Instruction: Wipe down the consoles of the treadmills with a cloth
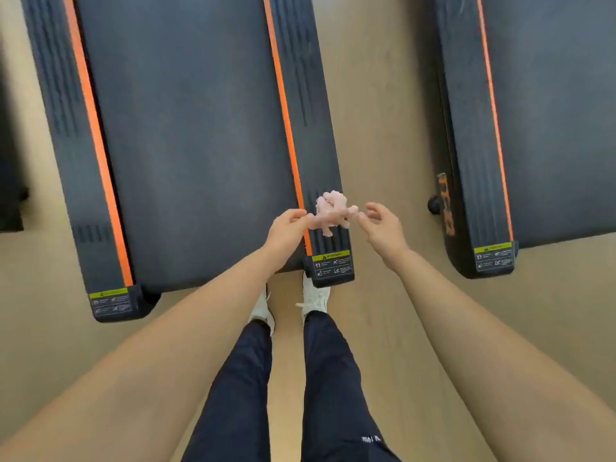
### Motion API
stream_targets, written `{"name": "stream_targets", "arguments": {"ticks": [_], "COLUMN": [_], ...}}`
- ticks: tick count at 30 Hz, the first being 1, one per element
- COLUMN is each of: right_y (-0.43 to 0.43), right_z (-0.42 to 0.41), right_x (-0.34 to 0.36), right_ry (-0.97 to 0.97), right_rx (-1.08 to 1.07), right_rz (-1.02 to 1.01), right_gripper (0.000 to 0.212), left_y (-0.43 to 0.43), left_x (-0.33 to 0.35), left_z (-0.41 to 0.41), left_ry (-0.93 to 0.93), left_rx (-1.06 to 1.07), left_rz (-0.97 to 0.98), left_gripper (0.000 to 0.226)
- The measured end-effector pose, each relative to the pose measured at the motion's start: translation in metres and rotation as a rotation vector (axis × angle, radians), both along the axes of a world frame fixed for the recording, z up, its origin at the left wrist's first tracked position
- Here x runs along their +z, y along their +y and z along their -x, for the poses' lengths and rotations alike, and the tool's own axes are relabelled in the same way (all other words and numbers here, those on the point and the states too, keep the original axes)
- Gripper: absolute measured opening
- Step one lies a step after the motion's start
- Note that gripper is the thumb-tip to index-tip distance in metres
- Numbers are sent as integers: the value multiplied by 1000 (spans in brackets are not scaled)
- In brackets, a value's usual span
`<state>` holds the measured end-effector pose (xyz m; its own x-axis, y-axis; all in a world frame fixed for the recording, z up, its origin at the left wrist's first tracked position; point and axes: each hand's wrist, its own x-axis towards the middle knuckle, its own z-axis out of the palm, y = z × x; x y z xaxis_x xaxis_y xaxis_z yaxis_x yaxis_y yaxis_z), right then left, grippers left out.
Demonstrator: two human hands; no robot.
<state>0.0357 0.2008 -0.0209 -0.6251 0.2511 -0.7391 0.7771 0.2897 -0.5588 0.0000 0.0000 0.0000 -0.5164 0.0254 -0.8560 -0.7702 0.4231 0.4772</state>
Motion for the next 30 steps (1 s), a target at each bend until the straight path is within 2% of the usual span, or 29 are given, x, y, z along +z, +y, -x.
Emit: {"name": "stream_targets", "arguments": {"ticks": [2,4,6,7,10,15,20,24,28,30], "right_y": [-2,-6,-10,-10,-12,-19,-39,-50,-54,-61], "right_z": [9,17,23,25,24,13,-9,-21,-3,18], "right_x": [-21,-34,-43,-46,-43,-1,79,146,209,238], "right_ry": [-85,-170,-225,-227,-183,-42,62,116,253,372], "right_rx": [-134,-241,-291,-288,-295,-399,-360,-162,31,143], "right_rz": [98,199,245,239,112,-34,-44,-17,-31,24], "right_gripper": [62,63,54,44,5,13,6,10,9,24], "left_y": [7,13,15,15,13,13,2,-15,-40,-56], "left_x": [-22,-39,-47,-49,-50,-16,59,132,204,232], "left_z": [6,9,10,11,4,3,6,12,19,23], "left_ry": [-103,-232,-287,-275,-185,-19,217,447,645,701], "left_rx": [52,146,206,222,289,264,121,32,-146,-208], "left_rz": [15,-5,-21,-23,1,157,119,108,139,132], "left_gripper": [58,63,49,40,27,32,25,15,18,18]}}
